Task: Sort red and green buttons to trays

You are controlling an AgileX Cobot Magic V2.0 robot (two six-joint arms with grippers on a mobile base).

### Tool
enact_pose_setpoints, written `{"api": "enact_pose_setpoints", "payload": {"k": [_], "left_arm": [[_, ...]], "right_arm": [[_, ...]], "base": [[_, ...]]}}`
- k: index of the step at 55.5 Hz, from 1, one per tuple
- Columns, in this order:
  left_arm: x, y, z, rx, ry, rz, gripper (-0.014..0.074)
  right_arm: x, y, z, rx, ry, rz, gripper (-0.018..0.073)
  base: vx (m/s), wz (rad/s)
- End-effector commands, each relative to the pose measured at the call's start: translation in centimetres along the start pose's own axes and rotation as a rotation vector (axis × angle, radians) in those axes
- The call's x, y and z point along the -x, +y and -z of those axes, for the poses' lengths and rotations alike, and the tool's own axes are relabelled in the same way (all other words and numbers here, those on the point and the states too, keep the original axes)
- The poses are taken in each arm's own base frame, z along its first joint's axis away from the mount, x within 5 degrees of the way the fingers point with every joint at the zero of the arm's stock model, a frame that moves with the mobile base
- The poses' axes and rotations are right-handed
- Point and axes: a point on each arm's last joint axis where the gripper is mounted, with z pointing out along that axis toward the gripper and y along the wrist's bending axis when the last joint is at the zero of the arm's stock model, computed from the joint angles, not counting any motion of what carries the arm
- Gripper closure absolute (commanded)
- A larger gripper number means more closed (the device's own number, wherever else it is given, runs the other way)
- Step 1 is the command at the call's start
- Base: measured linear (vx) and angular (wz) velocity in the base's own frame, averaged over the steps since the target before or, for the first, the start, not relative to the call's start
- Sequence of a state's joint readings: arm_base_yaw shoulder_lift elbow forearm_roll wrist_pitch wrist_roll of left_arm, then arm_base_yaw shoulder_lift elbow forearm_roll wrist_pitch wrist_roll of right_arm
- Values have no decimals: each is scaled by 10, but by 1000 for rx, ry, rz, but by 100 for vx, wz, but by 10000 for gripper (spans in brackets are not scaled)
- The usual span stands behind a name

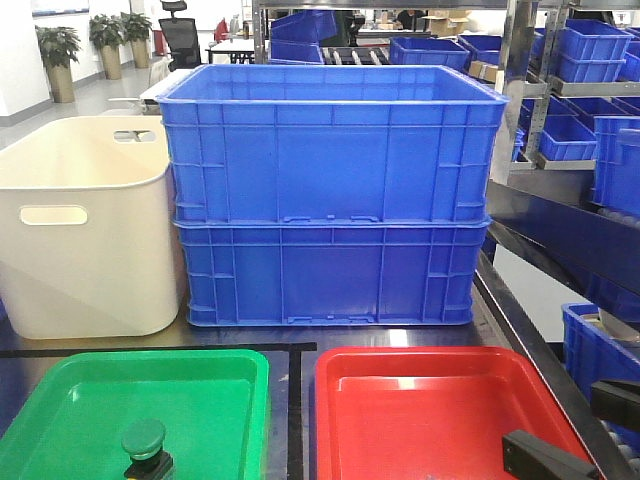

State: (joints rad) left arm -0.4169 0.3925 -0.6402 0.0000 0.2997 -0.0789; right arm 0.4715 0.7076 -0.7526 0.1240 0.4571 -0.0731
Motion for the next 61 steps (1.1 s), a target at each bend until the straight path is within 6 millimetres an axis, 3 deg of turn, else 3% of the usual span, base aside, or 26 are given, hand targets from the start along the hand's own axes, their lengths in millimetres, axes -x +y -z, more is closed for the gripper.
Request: {"api": "enact_pose_setpoints", "payload": {"k": [1, 19, 32, 40, 48, 61], "left_arm": [[11, -1, 2, -4, -95, -14, 38], [-45, 17, 24, 231, -135, -57, 134], [-122, 28, 29, 350, -46, -52, 363], [-161, 33, 30, 370, -79, -56, 500], [-161, 34, 30, 393, -49, -56, 603], [-162, 34, 30, 394, -40, -54, 603]], "right_arm": [[16, 0, 5, -5, -109, 8, -32], [16, 0, 5, -5, -109, 8, -32], [16, 0, 5, -5, -108, 8, -32], [16, 0, 5, -5, -108, 8, -32], [16, 0, 5, -4, -106, 8, -32], [16, 0, 5, -4, -106, 8, -32]], "base": [[0, 0], [0, 0], [0, 0], [0, 0], [0, 0], [0, 0]]}}
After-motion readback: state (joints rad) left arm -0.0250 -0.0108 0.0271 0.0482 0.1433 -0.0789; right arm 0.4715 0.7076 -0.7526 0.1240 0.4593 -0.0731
